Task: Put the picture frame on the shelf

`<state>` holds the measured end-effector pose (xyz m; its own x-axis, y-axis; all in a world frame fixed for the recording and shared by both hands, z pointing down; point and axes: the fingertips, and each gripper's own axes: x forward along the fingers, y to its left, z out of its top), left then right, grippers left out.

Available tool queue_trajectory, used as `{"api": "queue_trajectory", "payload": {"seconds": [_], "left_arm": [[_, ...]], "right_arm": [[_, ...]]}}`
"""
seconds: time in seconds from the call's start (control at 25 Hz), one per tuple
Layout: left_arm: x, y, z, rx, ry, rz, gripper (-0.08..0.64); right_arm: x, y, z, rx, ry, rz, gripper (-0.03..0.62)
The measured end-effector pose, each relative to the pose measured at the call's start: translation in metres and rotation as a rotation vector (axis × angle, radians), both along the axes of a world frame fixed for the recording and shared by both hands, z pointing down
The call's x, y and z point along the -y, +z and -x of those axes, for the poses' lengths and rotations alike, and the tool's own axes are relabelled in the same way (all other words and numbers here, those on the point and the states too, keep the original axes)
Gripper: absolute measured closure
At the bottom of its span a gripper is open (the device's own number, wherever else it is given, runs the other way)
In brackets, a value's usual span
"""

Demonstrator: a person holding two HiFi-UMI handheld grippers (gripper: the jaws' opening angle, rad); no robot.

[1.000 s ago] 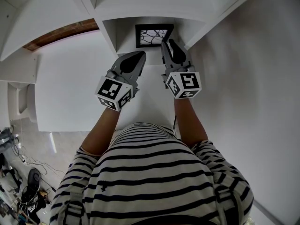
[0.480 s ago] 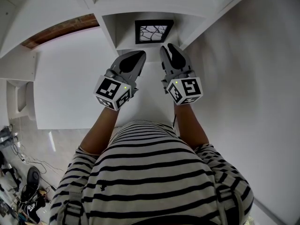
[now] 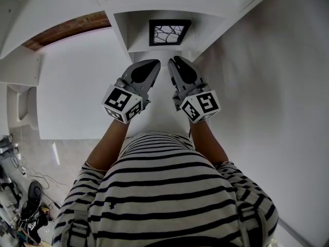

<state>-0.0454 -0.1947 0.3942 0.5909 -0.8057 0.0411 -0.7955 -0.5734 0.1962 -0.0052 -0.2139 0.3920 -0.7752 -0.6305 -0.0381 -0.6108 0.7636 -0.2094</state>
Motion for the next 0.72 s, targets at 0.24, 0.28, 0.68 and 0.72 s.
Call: {"api": "queue_trajectory", "payload": {"seconds": [0.24,0.28,0.68,0.72], "left_arm": [[-0.012,0.003,-0.003,-0.018,0.033,0.003,0.552],[-0.014,0.003,-0.004,-0.022,0.041,0.002,0.552],[-0.024,-0.004,-0.008,-0.048,0.075,-0.023,0.552],[-0.024,-0.005,-0.008,-0.050,0.074,-0.024,0.552]], "right_arm": [[-0.022,-0.001,0.010,0.068,-0.097,0.059,0.583],[-0.025,-0.002,0.012,0.062,-0.109,0.057,0.583],[-0.040,-0.010,0.019,-0.008,-0.179,0.014,0.584],[-0.041,-0.011,0.019,-0.011,-0.182,0.010,0.586]]}}
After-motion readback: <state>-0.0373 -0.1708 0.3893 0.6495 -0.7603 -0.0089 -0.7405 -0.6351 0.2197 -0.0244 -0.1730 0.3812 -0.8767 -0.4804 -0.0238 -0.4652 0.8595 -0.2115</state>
